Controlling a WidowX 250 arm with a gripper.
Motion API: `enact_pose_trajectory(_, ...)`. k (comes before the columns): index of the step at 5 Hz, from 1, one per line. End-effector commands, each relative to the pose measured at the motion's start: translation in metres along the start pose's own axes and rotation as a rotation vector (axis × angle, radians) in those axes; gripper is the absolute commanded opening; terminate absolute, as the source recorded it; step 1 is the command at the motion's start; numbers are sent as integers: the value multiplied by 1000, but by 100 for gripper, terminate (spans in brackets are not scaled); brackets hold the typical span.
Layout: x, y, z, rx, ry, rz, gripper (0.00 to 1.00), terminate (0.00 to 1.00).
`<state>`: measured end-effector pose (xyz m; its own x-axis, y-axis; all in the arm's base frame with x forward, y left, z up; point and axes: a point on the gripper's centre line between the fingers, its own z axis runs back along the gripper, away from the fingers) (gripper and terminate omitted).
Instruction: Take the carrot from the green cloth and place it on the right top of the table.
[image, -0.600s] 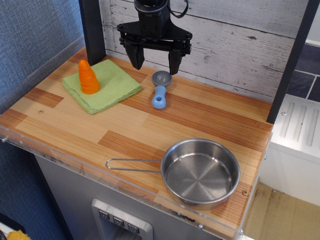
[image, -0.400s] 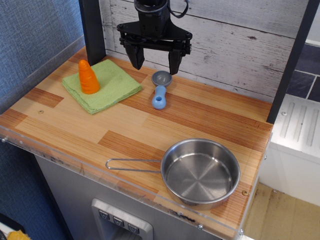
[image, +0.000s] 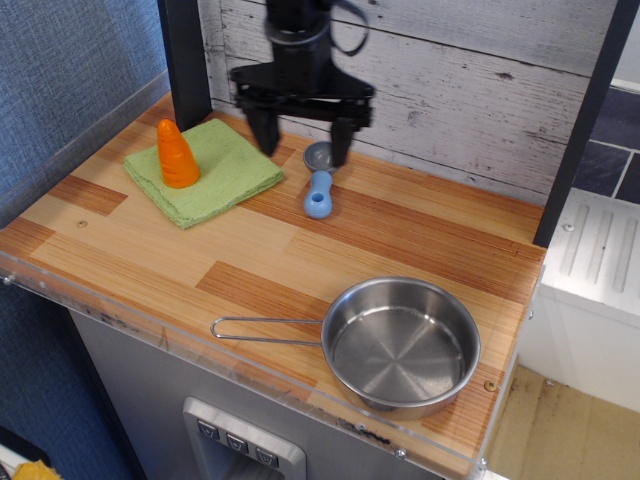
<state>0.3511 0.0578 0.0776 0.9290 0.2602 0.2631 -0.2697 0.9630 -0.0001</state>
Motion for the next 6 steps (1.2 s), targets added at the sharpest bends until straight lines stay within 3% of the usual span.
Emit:
enact_pose_trajectory(1,12,37,34,13,-96,78,100,0)
enact_pose_trajectory(4,7,102,27,72,-82,213,100,0)
enact_pose_trajectory(6,9,119,3,2,-77,315,100,0)
